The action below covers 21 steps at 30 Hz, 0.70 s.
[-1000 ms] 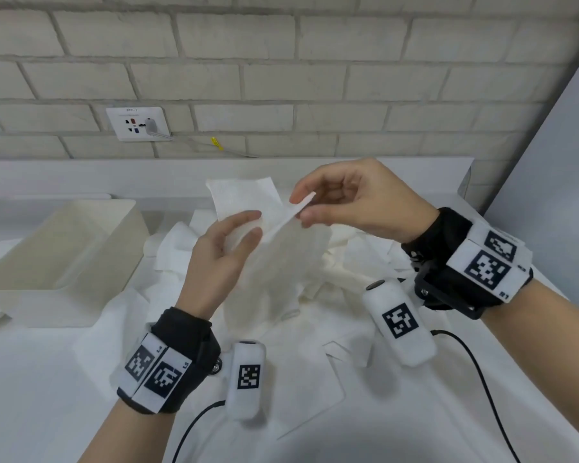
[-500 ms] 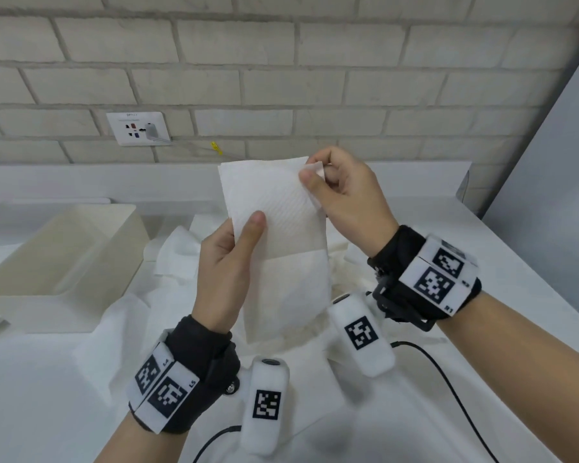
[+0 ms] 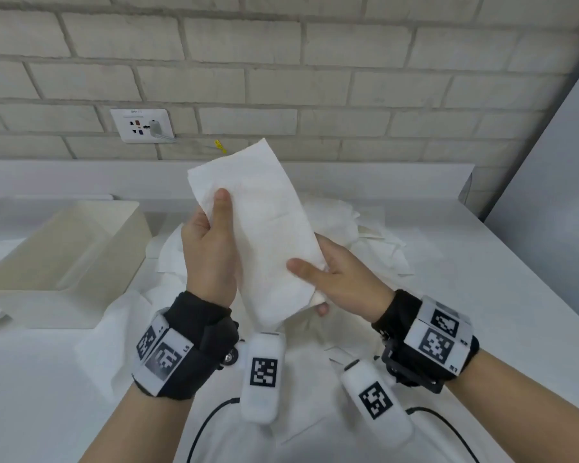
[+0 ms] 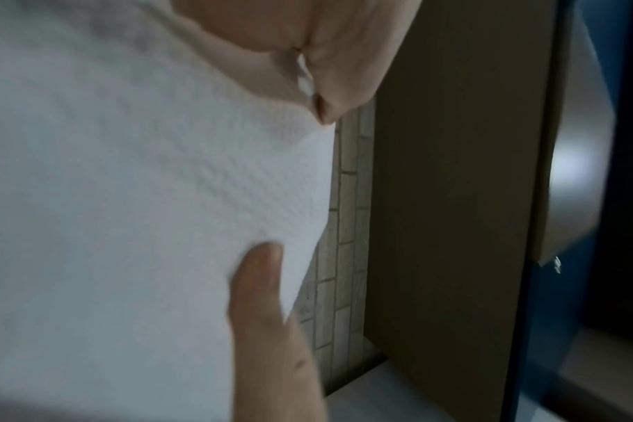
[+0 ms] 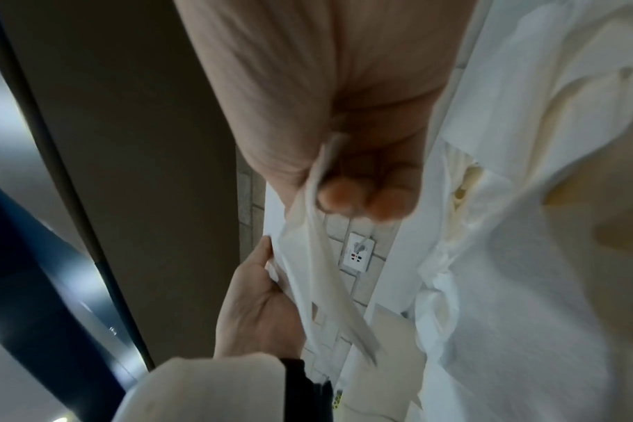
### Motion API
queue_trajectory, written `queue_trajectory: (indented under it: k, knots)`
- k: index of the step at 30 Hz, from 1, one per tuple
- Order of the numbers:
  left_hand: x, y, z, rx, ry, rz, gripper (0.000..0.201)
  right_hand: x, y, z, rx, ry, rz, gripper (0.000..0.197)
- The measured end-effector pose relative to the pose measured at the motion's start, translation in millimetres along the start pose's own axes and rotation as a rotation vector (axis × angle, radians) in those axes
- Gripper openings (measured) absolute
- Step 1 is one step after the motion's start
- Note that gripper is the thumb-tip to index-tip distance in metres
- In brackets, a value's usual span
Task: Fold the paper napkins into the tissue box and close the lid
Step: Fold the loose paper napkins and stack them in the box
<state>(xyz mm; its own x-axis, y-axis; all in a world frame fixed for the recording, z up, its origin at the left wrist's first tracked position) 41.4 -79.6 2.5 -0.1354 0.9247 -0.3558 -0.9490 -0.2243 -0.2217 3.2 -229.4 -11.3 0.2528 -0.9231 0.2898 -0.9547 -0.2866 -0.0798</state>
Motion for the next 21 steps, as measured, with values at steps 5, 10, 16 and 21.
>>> queue_trajectory:
  k: [5,10,16,21]
  knots:
    - [-4.0,-9.4,-7.2,0.101,0.051,0.008,0.020,7.6,6.2,0.4,0.046,-0.120,0.126,0.011]
    - [-3.1,-11.9,-9.4,0.149,0.121,0.084,0.019,18.0,7.4,-4.1,0.147,-0.155,0.263,0.019]
    - [1.6,-14.4,-6.2,0.142,0.196,0.097,0.018,18.0,7.8,-9.9,0.191,-0.143,0.279,0.028]
    - [3.8,-14.3,-1.4,0.069,0.161,0.119,0.019,14.9,3.6,-8.2,0.149,-0.198,0.277,0.020]
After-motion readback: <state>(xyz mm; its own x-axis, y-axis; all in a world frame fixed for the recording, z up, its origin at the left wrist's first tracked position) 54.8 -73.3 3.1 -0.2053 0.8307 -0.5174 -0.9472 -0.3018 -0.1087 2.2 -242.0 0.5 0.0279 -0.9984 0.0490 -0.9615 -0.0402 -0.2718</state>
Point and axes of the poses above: each hand's wrist, its own y-axis away from the middle knuckle, its own x-axis out of the back of the hand, z = x × y, the point moved 3 cm from there along -y, towards the middle knuckle
